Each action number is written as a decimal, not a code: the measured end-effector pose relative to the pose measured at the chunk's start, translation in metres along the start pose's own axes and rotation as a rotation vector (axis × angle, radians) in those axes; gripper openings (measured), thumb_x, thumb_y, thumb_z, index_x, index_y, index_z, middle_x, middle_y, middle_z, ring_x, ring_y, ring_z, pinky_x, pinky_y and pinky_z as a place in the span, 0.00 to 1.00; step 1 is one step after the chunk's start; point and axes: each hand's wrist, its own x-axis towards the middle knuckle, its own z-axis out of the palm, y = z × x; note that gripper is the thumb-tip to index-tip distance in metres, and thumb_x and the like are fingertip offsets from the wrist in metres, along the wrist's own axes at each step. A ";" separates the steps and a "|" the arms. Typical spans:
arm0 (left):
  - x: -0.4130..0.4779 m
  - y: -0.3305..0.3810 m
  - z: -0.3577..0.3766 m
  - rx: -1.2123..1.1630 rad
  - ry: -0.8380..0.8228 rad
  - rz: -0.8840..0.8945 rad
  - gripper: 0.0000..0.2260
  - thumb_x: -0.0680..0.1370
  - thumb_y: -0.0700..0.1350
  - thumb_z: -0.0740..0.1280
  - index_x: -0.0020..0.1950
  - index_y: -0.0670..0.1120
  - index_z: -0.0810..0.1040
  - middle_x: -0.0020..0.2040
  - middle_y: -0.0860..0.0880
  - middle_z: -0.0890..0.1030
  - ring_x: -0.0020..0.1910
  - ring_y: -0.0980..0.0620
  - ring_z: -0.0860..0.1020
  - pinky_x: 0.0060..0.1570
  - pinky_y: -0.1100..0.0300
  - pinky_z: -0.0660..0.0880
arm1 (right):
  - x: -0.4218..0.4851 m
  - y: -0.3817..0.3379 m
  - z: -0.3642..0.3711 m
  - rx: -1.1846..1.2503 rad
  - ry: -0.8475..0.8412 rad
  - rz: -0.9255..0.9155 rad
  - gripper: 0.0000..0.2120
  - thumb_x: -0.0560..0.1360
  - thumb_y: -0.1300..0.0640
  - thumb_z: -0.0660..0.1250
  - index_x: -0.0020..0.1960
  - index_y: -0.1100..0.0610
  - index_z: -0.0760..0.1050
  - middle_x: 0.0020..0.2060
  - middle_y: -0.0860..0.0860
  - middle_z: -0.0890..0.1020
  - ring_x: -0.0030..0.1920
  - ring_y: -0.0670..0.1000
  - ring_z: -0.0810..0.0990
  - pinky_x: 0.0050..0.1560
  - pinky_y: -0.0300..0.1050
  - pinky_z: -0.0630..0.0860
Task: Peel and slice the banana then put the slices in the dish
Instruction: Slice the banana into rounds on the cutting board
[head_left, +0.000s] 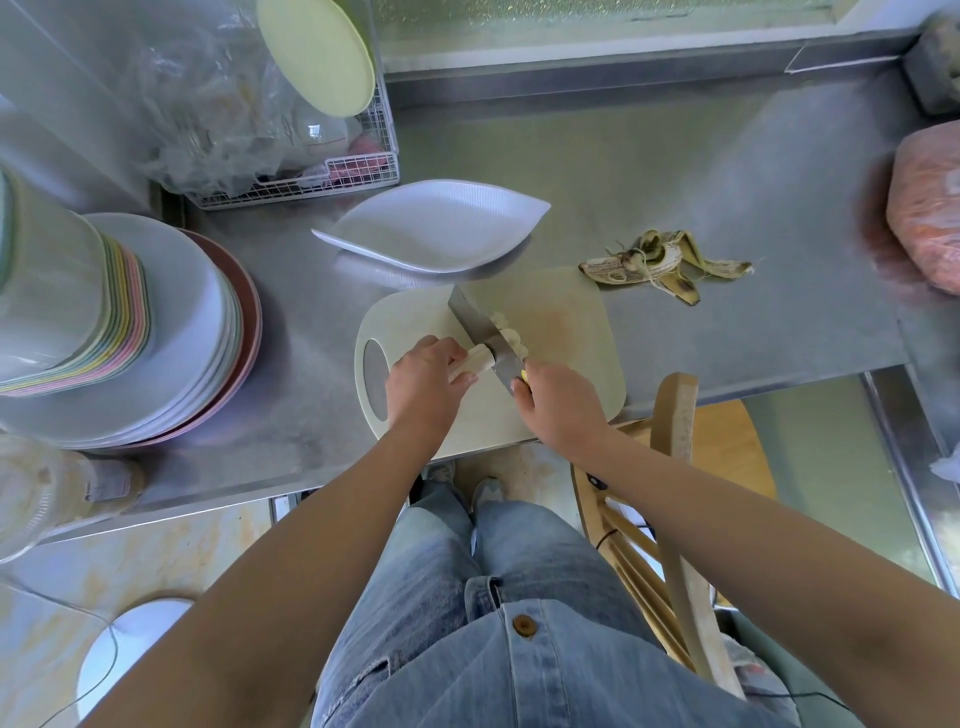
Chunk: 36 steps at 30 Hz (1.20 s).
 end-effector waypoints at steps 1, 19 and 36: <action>0.000 0.000 0.000 0.000 -0.003 0.000 0.11 0.74 0.49 0.71 0.55 0.49 0.81 0.52 0.50 0.79 0.48 0.47 0.78 0.46 0.54 0.75 | 0.000 0.000 -0.001 0.000 0.002 -0.005 0.13 0.81 0.53 0.55 0.50 0.61 0.73 0.38 0.55 0.78 0.40 0.57 0.79 0.37 0.47 0.70; 0.000 0.001 -0.001 -0.013 -0.009 0.003 0.10 0.74 0.49 0.71 0.54 0.48 0.81 0.51 0.50 0.80 0.48 0.47 0.78 0.47 0.56 0.73 | -0.001 0.003 -0.020 0.027 0.052 -0.046 0.11 0.80 0.53 0.57 0.47 0.60 0.72 0.35 0.51 0.71 0.36 0.52 0.70 0.37 0.45 0.65; 0.000 0.001 -0.001 -0.005 -0.012 0.005 0.11 0.74 0.49 0.72 0.54 0.48 0.81 0.52 0.50 0.80 0.48 0.47 0.78 0.48 0.54 0.75 | 0.002 0.003 -0.012 0.033 0.065 -0.028 0.11 0.80 0.53 0.57 0.43 0.58 0.69 0.34 0.54 0.73 0.38 0.56 0.76 0.36 0.45 0.63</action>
